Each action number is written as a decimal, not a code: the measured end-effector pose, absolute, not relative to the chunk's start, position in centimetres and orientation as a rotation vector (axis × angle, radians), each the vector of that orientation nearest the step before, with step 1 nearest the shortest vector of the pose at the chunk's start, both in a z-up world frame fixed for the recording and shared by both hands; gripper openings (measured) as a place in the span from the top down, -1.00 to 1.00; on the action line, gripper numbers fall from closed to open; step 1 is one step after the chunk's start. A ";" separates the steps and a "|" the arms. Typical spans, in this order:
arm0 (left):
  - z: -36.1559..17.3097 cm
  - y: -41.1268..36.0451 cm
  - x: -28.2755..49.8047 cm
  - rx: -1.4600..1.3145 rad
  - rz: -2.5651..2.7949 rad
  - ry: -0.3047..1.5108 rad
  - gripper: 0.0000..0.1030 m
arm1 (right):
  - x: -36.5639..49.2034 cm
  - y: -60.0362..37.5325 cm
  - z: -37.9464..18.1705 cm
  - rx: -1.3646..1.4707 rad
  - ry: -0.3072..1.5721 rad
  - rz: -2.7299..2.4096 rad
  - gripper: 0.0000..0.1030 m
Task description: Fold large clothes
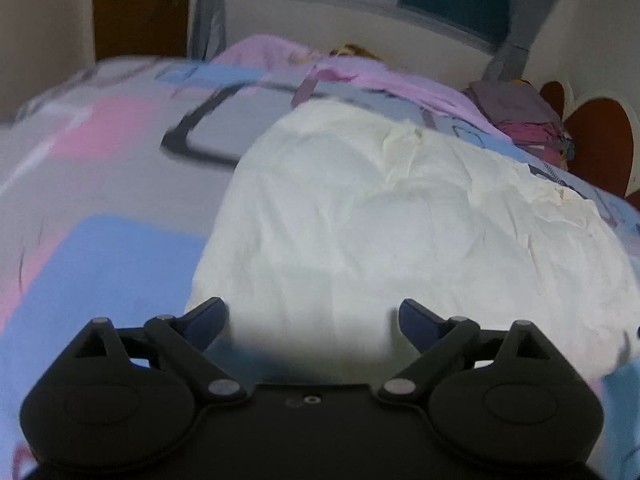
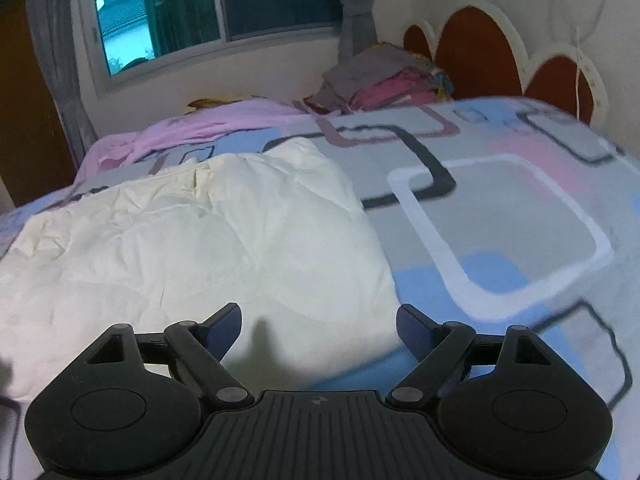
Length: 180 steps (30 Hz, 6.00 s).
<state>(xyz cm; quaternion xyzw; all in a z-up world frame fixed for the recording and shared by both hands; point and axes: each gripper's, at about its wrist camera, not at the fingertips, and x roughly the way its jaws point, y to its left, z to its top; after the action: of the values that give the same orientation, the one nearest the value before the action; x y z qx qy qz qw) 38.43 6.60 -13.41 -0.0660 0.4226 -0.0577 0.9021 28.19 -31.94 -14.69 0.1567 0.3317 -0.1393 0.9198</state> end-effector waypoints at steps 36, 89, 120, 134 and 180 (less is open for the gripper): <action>-18.4 11.6 42.3 -0.766 -0.031 0.882 0.53 | 33.1 -35.8 -18.1 0.716 0.665 -0.214 0.18; -14.1 14.9 22.2 -0.291 -0.068 0.886 -0.32 | 8.0 -31.9 -13.9 0.548 0.663 -0.341 -0.19; -15.2 7.7 26.5 -0.040 -0.172 0.740 -0.27 | 26.2 -13.6 -14.6 0.093 0.540 -0.070 -0.18; -13.2 10.0 27.5 -0.132 -0.141 0.776 -0.28 | 27.2 -13.8 -16.9 0.049 0.591 -0.085 -0.18; -3.6 3.8 26.3 -0.439 -0.483 0.754 0.75 | 26.3 -16.6 -17.7 0.088 0.792 0.152 -0.18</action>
<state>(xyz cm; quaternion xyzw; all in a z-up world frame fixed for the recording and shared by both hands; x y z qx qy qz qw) 26.27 3.78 -3.60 -0.2105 0.3614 -0.2315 0.8784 26.31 -16.60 -17.71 0.0427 0.3851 0.0741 0.9189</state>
